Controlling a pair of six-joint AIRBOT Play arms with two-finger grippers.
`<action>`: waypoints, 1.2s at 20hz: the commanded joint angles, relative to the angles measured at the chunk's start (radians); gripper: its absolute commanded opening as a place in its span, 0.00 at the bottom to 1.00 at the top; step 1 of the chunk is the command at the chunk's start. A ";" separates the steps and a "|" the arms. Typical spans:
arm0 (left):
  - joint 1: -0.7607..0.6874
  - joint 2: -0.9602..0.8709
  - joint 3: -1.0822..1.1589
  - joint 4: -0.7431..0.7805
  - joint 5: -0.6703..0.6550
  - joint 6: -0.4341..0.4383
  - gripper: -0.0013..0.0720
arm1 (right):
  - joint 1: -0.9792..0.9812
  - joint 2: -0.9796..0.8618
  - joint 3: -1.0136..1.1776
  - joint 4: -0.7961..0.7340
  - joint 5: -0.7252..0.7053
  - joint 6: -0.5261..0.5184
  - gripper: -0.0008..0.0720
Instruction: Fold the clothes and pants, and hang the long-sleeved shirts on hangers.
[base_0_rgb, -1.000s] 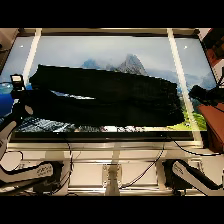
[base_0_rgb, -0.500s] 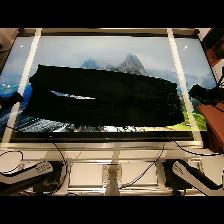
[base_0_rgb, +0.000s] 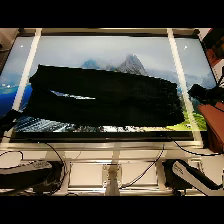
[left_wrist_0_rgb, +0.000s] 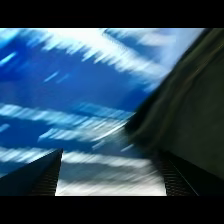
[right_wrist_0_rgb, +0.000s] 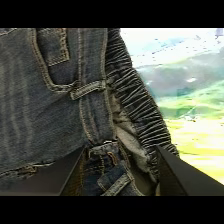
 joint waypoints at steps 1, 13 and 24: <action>0.003 -0.079 -0.001 -0.230 -0.053 0.104 0.93 | 0.001 0.000 0.000 0.041 0.001 0.000 0.69; -0.094 -0.084 0.074 -0.465 -0.103 0.240 0.05 | 0.000 -0.072 0.014 0.020 -0.045 0.018 0.69; -0.046 0.146 0.229 -0.140 -0.225 -0.047 0.06 | 0.001 -0.589 0.373 0.313 0.141 -0.203 0.69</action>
